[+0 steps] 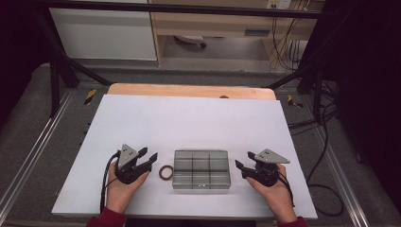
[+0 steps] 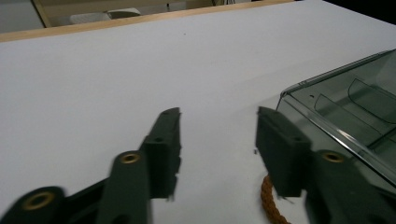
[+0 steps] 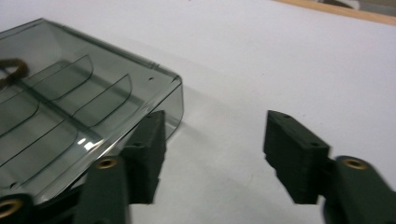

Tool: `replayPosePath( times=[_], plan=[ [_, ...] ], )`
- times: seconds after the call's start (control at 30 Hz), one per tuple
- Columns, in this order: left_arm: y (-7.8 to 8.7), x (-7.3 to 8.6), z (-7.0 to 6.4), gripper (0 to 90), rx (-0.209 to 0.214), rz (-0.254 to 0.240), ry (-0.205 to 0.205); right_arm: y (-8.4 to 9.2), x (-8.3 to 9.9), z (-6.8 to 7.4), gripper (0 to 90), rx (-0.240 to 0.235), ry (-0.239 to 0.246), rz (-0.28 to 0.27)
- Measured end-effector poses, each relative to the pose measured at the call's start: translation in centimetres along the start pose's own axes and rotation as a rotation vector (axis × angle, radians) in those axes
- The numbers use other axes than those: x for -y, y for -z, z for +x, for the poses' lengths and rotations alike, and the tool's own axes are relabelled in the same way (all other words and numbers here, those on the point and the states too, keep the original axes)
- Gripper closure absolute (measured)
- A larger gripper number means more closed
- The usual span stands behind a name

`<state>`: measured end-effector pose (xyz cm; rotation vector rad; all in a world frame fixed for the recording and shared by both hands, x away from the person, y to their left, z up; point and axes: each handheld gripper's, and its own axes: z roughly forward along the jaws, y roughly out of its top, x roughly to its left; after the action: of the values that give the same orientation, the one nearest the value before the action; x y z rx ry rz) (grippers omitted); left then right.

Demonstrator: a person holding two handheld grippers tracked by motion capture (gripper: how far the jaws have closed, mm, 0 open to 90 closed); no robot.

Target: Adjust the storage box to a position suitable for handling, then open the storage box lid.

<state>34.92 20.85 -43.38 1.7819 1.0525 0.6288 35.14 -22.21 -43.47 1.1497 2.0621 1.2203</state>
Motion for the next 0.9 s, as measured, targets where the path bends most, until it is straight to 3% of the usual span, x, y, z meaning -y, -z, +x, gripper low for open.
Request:
replayPosePath(
  times=[0.17, 0.3, 0.43, 0.67, 0.9],
  plan=[
    [0.9, 0.6, -0.1, 19.2, -0.036, 0.018, 0.026, 0.1, -0.5, 0.1, 16.0, 0.021, -0.017, -0.012],
    [1.5, 0.9, 0.1, 9.5, -0.031, -0.004, 0.078, 0.1, -0.8, 0.2, 9.0, 0.03, -0.016, -0.009],
    [2.0, 1.1, 0.3, 7.8, -0.031, -0.004, 0.114, 0.1, -0.9, 0.3, 7.6, 0.025, -0.017, -0.011],
    [2.0, 1.3, 0.4, 7.5, -0.031, 0.004, 0.131, 0.2, -1.1, 0.6, 6.6, 0.03, -0.018, -0.022],
    [2.2, 1.3, -0.1, 6.9, -0.005, -0.001, 0.119, 0.6, -1.5, 1.5, 5.0, 0.015, -0.014, -0.042]
  ],
)
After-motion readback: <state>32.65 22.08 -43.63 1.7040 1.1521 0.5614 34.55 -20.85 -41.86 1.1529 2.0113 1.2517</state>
